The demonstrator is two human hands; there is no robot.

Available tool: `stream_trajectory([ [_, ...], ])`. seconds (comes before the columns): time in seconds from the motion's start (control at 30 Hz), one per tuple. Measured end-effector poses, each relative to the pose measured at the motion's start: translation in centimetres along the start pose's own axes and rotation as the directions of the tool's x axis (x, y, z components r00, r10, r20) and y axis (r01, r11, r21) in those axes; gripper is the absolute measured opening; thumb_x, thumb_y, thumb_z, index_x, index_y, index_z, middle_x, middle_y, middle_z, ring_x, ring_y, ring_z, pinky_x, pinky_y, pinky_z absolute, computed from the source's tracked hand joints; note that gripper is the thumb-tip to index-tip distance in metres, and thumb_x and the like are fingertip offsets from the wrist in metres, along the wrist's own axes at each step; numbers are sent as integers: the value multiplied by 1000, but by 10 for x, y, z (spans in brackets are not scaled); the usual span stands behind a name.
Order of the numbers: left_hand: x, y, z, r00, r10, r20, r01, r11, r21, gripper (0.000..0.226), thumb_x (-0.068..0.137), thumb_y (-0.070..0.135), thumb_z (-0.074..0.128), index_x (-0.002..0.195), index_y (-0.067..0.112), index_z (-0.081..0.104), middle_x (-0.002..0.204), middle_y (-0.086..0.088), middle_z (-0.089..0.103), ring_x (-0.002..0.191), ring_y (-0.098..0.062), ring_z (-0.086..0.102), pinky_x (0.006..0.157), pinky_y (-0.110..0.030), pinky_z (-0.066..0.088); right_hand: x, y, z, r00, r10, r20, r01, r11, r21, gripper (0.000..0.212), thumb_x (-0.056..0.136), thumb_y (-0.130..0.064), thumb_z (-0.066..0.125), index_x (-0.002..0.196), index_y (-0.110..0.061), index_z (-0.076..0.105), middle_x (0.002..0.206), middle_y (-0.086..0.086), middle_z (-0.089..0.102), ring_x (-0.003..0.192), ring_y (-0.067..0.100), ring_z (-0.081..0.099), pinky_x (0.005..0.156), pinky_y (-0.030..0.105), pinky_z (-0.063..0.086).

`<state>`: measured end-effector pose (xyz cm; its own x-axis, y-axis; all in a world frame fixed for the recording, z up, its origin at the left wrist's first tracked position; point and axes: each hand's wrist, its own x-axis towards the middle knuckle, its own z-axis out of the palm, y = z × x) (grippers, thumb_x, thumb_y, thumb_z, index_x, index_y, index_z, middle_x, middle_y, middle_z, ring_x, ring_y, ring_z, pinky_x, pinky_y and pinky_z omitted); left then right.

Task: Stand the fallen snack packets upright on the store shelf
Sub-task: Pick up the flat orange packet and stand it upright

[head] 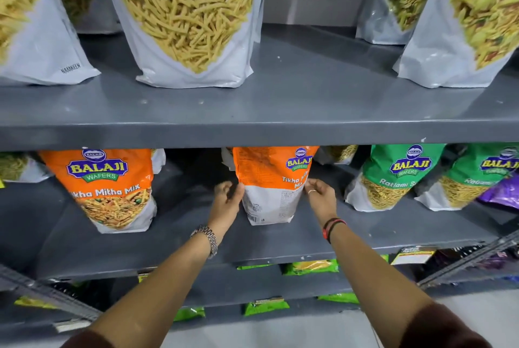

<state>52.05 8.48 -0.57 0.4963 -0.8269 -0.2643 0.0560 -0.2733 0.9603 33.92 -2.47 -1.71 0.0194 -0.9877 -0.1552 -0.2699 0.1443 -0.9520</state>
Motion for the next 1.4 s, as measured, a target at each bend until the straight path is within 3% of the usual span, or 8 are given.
stream_trajectory([
  [0.13, -26, -19, 14, 958, -228, 174, 228, 973, 24, 68, 89, 42, 48, 141, 14, 15, 130, -1, 47, 123, -21, 47, 100, -38, 45, 2, 2, -2, 999, 9, 31, -10, 999, 42, 17, 89, -12, 48, 85, -11, 64, 93, 8, 66, 87, 20, 57, 92, 41, 47],
  [0.43, 10, -16, 45, 970, -183, 158, 181, 983, 30, 63, 84, 63, 32, 131, 21, 40, 132, 5, 48, 126, -20, 46, 108, -44, 37, -37, 21, -16, 990, -43, 132, 59, 990, -127, 36, 85, -4, 40, 59, -22, 57, 73, 10, 67, 72, 26, 62, 76, 37, 49],
  [0.67, 44, 7, 62, 947, -241, 212, 257, 965, -52, 39, 95, 40, 31, 72, 21, 56, 83, -4, 61, 97, -23, 52, 92, -38, 41, -70, 24, 14, 969, -76, 233, 76, 997, 8, 30, 92, -12, 46, 67, -21, 61, 72, 1, 70, 79, 27, 71, 83, 35, 55],
  [0.87, 28, -1, 38, 987, -160, 29, 159, 987, 28, 38, 95, 38, 35, 92, 11, 62, 105, -8, 63, 93, -25, 60, 77, -28, 45, -62, 31, 8, 972, -77, 220, 69, 997, 44, 27, 93, -12, 44, 76, -18, 65, 68, 1, 70, 74, 28, 71, 84, 48, 56],
  [0.93, 19, -17, 28, 983, -173, -60, 172, 985, -30, 37, 93, 36, 43, 112, 8, 59, 126, -14, 58, 114, -32, 55, 95, -38, 46, -50, 32, -3, 990, -65, 129, 60, 997, 42, 27, 92, -13, 45, 74, -20, 63, 64, 0, 69, 70, 27, 69, 85, 52, 55],
  [1.07, -19, -45, 22, 991, -136, -8, 135, 990, -34, 37, 93, 27, 44, 128, 15, 51, 141, -8, 49, 127, -26, 48, 111, -45, 35, -15, 8, -9, 999, 12, 50, -20, 989, 143, 26, 94, -31, 43, 83, -17, 62, 95, 17, 69, 84, 25, 62, 93, 46, 50],
  [1.2, -50, -42, 34, 972, -136, 193, 150, 987, -58, 45, 94, 34, 41, 137, 20, 39, 144, -1, 44, 122, -14, 45, 109, -35, 36, 19, -27, 7, 955, 151, 257, -195, 969, 154, 63, 91, -56, 22, 126, -12, 52, 134, 12, 54, 121, 29, 51, 101, 42, 38],
  [1.4, -63, -20, 46, 947, -160, 277, 185, 980, -67, 49, 93, 52, 17, 134, 33, 36, 148, 2, 37, 133, -13, 36, 114, -37, 25, 15, -33, 20, 857, 162, 490, -265, 953, 147, 89, 80, -69, -4, 134, -18, 45, 138, 10, 52, 130, 27, 45, 117, 45, 25],
])
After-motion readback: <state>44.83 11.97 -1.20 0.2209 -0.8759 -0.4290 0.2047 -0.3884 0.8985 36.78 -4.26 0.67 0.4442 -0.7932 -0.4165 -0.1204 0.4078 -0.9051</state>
